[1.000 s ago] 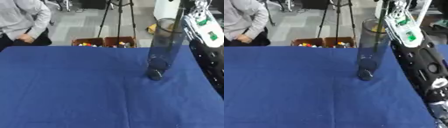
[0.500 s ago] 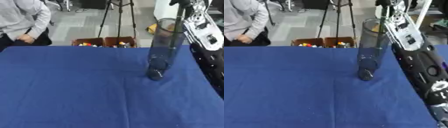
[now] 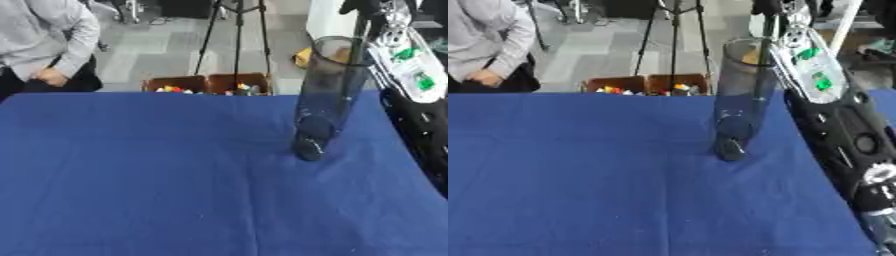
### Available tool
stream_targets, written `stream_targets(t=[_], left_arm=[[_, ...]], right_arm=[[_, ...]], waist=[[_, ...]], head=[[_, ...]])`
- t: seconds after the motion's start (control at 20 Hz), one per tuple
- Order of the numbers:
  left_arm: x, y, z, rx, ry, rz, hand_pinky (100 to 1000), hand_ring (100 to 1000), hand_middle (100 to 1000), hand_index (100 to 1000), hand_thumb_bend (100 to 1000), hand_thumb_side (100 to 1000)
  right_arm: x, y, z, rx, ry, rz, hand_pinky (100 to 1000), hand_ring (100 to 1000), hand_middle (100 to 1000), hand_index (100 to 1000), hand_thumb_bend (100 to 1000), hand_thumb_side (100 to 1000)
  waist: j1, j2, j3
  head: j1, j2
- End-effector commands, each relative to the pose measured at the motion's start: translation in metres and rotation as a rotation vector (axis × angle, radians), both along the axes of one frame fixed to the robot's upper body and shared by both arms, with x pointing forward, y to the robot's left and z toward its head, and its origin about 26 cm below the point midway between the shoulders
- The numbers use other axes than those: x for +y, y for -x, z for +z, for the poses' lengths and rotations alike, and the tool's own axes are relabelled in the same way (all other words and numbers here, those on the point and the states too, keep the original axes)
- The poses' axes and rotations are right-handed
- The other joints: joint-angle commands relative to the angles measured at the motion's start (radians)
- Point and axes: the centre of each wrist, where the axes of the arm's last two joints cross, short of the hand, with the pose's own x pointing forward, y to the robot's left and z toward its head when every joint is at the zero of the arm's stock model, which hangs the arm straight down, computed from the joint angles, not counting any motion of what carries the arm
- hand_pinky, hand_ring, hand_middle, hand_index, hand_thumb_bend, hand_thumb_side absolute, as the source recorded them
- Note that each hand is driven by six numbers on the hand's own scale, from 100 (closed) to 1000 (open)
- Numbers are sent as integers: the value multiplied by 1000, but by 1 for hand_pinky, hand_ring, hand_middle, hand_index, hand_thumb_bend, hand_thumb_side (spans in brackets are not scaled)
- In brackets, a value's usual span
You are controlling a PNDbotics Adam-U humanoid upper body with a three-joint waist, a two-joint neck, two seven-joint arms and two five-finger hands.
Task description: Arrange flowers into the vase.
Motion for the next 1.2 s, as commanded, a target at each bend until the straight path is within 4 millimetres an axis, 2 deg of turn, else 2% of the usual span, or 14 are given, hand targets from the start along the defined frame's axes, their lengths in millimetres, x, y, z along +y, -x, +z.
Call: stream_targets(t=[0.05, 0.35, 0.7, 1.2], left_arm=[[3, 5, 10, -31, -20, 7, 595, 840, 820, 858, 100, 1000], [4, 5, 9, -27, -19, 8, 595, 840, 820, 857, 100, 1000], [4, 5, 8, -24, -20, 11, 596, 840, 820, 857, 100, 1000], [5, 5, 8, -23, -19, 13, 596, 840, 820, 857, 100, 1000]], right_arm=[[-12, 13, 14, -31, 93, -47, 604, 480, 442, 364, 100, 478], [-19, 17, 13, 9, 203, -83, 666, 562, 504, 431, 100, 553], [-23, 16, 12, 43, 283, -127, 670, 569, 508, 434, 100, 549], [-25, 16, 12, 64, 311, -146, 667, 567, 503, 424, 100, 534]], waist=[[-8, -43, -12], [-6, -49, -16], [-4, -53, -17], [-2, -54, -21]], head=[[8, -6], [10, -7], [11, -6], [13, -6]])
